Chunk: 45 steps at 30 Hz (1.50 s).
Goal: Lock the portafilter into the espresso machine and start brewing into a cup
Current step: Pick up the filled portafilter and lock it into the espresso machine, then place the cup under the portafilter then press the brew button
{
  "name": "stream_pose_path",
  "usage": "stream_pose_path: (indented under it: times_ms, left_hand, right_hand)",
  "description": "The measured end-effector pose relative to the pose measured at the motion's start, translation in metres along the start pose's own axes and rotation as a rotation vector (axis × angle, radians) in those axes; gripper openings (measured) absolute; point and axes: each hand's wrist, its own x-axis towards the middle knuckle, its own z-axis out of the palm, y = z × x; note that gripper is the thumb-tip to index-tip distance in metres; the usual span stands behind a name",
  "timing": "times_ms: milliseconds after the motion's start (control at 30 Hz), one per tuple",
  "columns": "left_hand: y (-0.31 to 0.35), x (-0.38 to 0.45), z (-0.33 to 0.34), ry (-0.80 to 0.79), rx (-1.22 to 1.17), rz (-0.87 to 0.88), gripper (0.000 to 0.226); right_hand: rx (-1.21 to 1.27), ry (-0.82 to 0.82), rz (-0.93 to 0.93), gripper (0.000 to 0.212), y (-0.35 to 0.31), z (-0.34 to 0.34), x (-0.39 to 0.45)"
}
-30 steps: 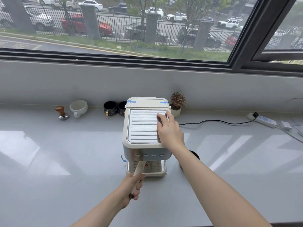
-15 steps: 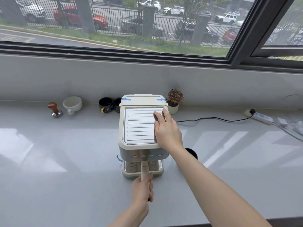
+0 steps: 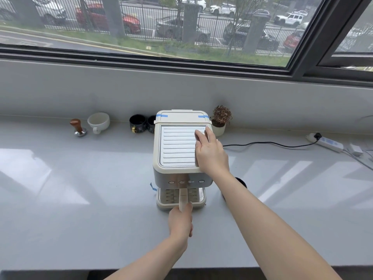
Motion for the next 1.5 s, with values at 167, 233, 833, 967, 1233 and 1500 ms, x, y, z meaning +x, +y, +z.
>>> stream_pose_path:
  times_ms: [167,233,833,967,1233,1500]
  left_hand:
    - [0.0,-0.002,-0.003,-0.008,0.019,0.011,0.027]
    - [0.002,-0.002,-0.004,-0.016,0.033,0.015,0.028]
    - [0.011,0.0,-0.016,-0.086,0.064,0.012,0.017]
    - [0.01,-0.001,-0.015,-0.063,0.072,0.016,0.017]
    - [0.009,-0.006,-0.015,-0.049,0.094,0.051,0.018]
    - [0.073,0.011,-0.073,0.207,-0.044,0.361,0.055]
  right_hand:
    - [0.0,-0.016,-0.003,0.043,-0.002,-0.003,-0.001]
    - [-0.004,-0.025,-0.012,0.043,-0.002,-0.004,0.0]
    - [0.028,0.007,0.025,0.043,-0.004,0.003,0.005]
    - [0.037,0.014,0.029,0.043,-0.005,0.005,0.004]
    - [0.047,0.017,0.026,0.042,-0.003,0.002,0.0]
    - [0.529,-0.031,-0.136,0.035,0.04,-0.006,-0.027]
